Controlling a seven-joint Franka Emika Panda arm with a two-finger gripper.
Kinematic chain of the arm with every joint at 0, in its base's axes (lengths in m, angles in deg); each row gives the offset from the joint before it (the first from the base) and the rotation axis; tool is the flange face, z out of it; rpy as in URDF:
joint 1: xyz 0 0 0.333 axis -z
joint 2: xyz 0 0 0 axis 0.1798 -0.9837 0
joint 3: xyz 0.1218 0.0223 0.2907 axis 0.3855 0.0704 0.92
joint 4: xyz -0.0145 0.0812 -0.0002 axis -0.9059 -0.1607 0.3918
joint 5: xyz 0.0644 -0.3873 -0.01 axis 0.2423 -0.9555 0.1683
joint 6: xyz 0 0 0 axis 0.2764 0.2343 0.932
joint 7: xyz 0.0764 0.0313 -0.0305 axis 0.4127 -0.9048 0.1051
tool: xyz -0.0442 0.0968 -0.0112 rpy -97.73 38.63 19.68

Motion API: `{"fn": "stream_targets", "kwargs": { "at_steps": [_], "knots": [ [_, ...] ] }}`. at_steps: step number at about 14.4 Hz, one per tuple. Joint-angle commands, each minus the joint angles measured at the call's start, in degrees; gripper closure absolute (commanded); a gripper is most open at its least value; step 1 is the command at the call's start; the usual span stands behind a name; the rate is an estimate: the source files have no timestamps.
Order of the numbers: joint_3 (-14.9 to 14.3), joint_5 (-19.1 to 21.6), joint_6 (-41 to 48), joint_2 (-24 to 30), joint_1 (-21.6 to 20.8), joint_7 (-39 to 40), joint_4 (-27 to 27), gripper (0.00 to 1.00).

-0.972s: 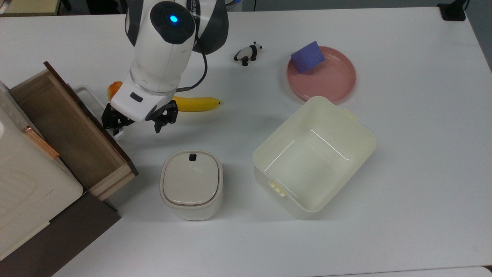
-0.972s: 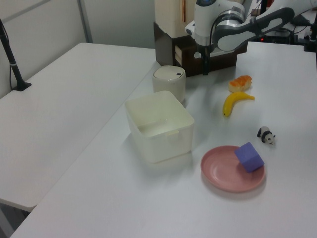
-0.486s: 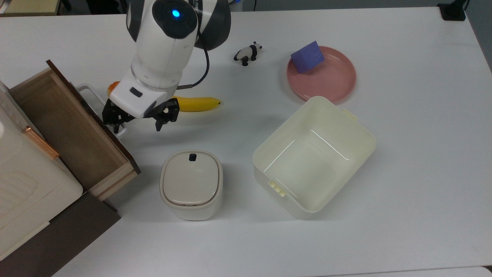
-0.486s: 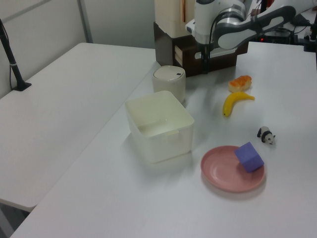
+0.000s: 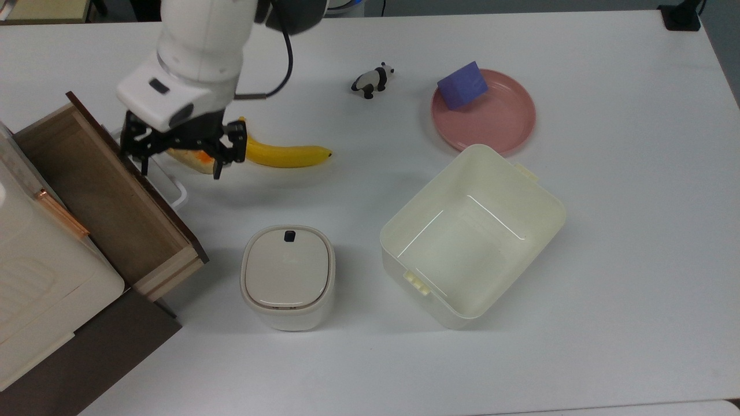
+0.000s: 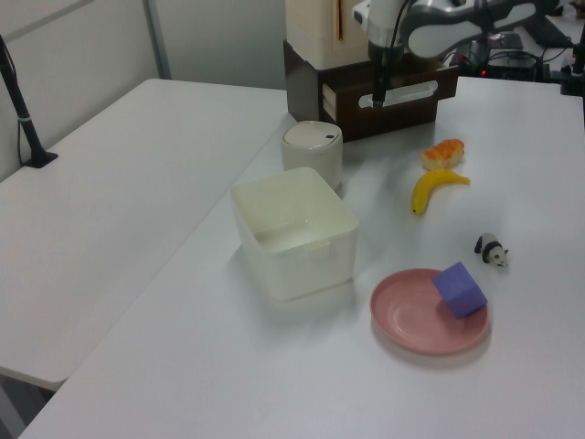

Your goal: Slide the drawer open

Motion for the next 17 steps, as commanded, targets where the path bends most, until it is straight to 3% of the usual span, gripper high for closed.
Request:
{"fn": "stream_targets", "kwargs": {
  "at_steps": [1, 4, 9, 11, 14, 17],
  "knots": [
    [0.74, 5.5, 8.05, 6.45, 0.3, -0.5, 1.09, 0.0],
    [0.83, 8.58, 16.12, 10.05, 0.04, -0.58, 1.09, 0.0],
    [-0.74, 21.31, 29.67, 19.19, 0.57, -0.5, 1.09, 0.0],
    [-1.45, 23.71, 32.75, 21.66, 0.48, -0.76, 1.44, 0.0],
    [-1.37, 26.07, 32.68, 23.69, -0.13, -6.01, 2.58, 0.0],
    [-1.54, 26.52, 27.16, 24.13, -0.22, -10.68, 5.04, 0.0]
  ]
}}
